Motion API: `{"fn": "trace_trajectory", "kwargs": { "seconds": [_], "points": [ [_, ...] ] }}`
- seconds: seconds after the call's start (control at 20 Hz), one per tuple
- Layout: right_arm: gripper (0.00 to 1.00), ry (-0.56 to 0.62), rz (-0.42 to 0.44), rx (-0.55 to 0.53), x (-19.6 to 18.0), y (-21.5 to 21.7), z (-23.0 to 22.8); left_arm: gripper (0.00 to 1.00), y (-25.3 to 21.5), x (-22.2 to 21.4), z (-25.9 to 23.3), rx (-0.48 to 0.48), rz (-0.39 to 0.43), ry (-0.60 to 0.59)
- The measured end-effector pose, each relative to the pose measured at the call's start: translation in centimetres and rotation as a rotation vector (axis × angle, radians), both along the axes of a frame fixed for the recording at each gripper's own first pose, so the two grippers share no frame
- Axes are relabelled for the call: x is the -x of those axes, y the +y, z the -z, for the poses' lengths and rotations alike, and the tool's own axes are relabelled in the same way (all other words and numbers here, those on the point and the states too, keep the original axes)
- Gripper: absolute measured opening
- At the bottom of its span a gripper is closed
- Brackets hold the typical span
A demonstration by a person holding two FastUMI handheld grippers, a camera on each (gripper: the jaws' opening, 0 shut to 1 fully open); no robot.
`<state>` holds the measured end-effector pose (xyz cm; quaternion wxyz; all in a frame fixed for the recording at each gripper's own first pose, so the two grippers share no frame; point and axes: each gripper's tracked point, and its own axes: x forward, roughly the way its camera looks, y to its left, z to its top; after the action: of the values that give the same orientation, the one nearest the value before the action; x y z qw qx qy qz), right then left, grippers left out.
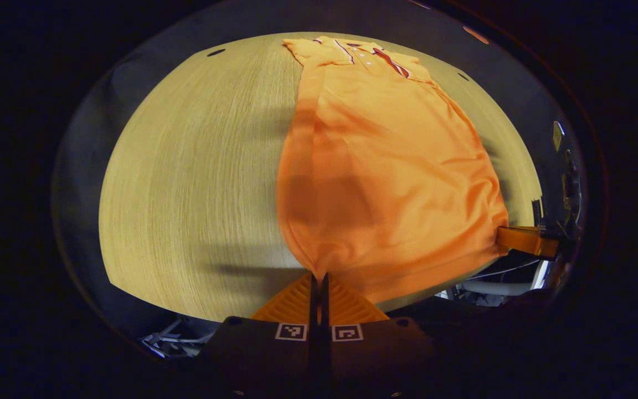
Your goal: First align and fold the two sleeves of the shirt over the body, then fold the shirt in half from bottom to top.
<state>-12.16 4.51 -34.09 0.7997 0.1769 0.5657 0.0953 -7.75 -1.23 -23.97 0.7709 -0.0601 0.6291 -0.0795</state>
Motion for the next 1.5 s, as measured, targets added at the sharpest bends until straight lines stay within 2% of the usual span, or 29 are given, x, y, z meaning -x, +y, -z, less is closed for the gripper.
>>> {"fn": "trace_trajectory", "kwargs": {
  "seconds": [0.25, 0.65, 1.0, 1.15, 1.5],
  "points": [
    [0.01, -0.106, 0.017, -0.129, -3.8, 0.8, -3.9, 0.02, 0.0, -4.5, -3.3, 0.059, 0.016, -0.092],
    [0.01, -0.206, 0.125, -0.31, -9.7, 2.2, -8.6, 0.02, -0.8, -11.8, -6.4, 0.1, 0.054, -0.195],
    [0.01, -0.303, 0.222, -0.474, -16.9, 2.4, -13.4, 0.02, -0.6, -19.8, -9.9, 0.15, 0.036, -0.302],
    [0.01, -0.333, 0.258, -0.507, -20.3, 2.4, -14.9, 0.02, -0.6, -23.3, -10.9, 0.174, 0.025, -0.337],
    [0.01, -0.4, 0.299, -0.5, -28.7, 0.8, -17.5, 0.02, 0.3, -32.5, -11.8, 0.171, 0.039, -0.42]
  ]
}}
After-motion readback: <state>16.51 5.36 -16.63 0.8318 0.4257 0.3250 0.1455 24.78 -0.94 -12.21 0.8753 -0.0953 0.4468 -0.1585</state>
